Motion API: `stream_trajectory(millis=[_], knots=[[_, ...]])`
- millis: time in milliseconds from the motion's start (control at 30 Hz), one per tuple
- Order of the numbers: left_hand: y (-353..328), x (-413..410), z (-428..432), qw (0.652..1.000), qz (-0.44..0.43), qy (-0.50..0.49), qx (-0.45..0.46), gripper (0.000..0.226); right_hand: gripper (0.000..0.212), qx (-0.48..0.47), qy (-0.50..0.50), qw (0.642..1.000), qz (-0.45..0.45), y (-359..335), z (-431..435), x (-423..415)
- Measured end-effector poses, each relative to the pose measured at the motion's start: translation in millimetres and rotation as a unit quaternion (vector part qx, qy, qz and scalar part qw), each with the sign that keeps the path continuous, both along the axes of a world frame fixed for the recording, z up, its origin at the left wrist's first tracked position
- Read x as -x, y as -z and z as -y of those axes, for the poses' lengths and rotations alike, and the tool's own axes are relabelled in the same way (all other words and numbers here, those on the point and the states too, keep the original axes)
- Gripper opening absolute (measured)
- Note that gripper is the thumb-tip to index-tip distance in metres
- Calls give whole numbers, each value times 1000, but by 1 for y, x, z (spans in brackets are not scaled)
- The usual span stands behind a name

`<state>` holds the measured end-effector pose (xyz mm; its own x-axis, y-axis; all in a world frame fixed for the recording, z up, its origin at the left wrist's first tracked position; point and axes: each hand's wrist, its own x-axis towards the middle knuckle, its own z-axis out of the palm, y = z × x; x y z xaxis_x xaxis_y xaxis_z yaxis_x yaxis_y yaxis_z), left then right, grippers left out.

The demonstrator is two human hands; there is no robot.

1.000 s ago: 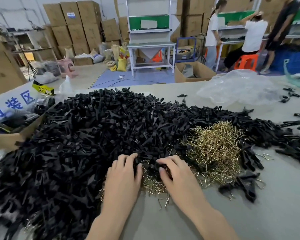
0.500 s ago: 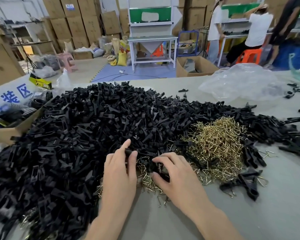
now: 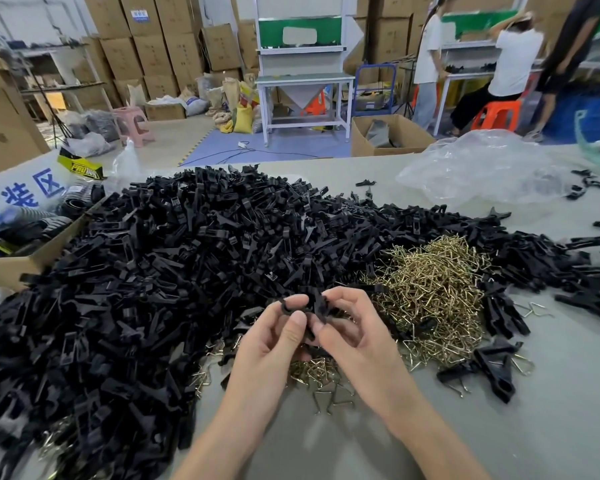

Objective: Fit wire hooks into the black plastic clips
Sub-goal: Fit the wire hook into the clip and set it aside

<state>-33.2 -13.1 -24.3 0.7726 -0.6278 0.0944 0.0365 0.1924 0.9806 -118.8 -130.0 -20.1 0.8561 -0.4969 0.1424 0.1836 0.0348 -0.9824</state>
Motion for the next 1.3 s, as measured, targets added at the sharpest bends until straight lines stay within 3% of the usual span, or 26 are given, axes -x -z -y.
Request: stream_trajectory(millis=[200,367,500,633,733,833,933,1067,1167,1300], knots=[[0,0,-2,1000,11,6,-16,27,24,24,-33,999,-4,0,0,0],[2,-1,-2,999,23,-7,-30,28,46,-13,-42,999,-6,-1,2,1],[2,-2,-2,998,47,-28,-35,31,33,-6,-62,998,-10,0,3,1],[-1,-1,0,999,1,-36,-13,29,40,46,-44,998,-6,-1,0,2],[-3,-1,0,999,-36,-21,9,30,33,-12,-59,998,15,-2,2,2],[-4,0,-1,1000,7,-22,4,31,30,-35,-75,996,14,-1,7,4],[-3,2,0,999,18,-31,11,30,41,-15,-94,995,9,0,7,5],[-5,2,1,1000,-21,-5,18,29,35,61,-25,997,36,-1,3,3],[-7,4,0,998,5,68,0,25,22,37,25,997,60,-4,5,5],[-3,9,2,996,39,72,-19,24,29,21,7,999,45,-2,3,6]])
